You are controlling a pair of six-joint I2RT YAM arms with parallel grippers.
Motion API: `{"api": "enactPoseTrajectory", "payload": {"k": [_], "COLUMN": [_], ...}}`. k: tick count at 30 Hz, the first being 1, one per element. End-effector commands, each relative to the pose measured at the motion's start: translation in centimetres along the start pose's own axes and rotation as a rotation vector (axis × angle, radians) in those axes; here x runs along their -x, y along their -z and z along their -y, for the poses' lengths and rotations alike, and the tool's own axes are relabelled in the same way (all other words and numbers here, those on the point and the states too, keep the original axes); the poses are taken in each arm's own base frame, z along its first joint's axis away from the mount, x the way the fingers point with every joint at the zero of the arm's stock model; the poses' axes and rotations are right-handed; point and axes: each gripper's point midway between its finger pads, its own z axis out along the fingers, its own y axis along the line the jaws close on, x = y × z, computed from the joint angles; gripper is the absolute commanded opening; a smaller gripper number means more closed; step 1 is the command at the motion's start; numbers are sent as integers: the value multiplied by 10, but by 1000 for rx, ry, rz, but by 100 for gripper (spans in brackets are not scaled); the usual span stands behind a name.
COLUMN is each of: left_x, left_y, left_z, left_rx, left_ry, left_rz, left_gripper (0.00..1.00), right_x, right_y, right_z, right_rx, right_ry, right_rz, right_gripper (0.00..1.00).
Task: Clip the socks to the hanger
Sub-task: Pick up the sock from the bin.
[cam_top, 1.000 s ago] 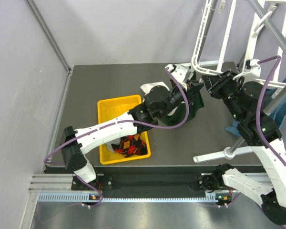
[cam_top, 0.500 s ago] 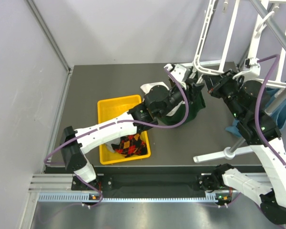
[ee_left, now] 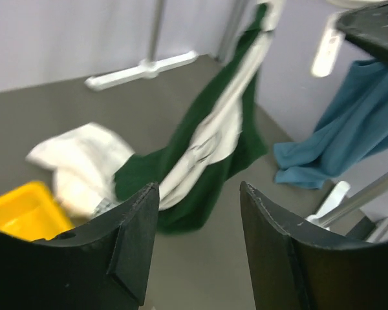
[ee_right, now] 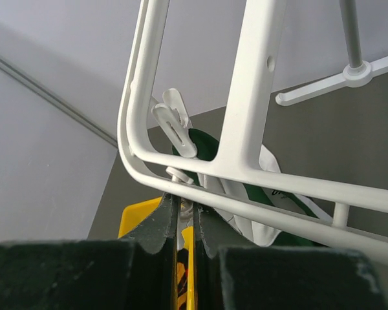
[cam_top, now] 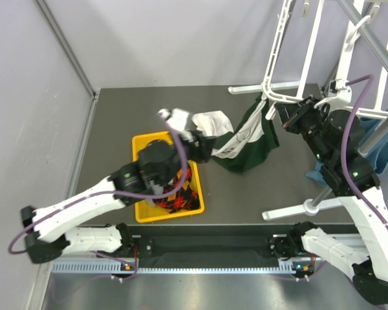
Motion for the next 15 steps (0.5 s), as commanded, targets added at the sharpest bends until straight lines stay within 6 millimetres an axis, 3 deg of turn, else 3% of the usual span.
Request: {"api": "enactPoseTrajectory", "payload": {"k": [1, 4, 5, 7, 8, 10, 11, 15], "left_x": [-63, -81, -99, -115, -129, -151, -163, -196], "left_y": [47, 76, 88, 92, 93, 91, 90, 92], "left_z": [-73, -113, -134, -148, -170, -180, -198, -222], "left_rx": [257, 402, 469, 503, 572, 566, 628, 721], "left_ry": [12, 64, 50, 73, 72, 99, 110, 96], "left_rz": [-163, -187, -234, -287, -345, -448, -490, -545], "left_gripper": [57, 58, 58, 58, 58, 57, 56, 55], "right_x": [-6, -7, -7, -8, -9, -11, -10, -12], "right_y": [-1, -1, -1, -2, -2, 0, 1, 2], "right_z": [2, -1, 0, 3, 3, 6, 7, 13], "right_rx": [17, 33, 28, 19, 20, 16, 10, -10], "right_ry": [26, 37, 40, 48, 48, 49, 47, 48], "right_rz": [-21, -31, -28, -29, -32, -33, -29, -24], "right_gripper": [0, 0, 0, 0, 0, 0, 0, 0]}}
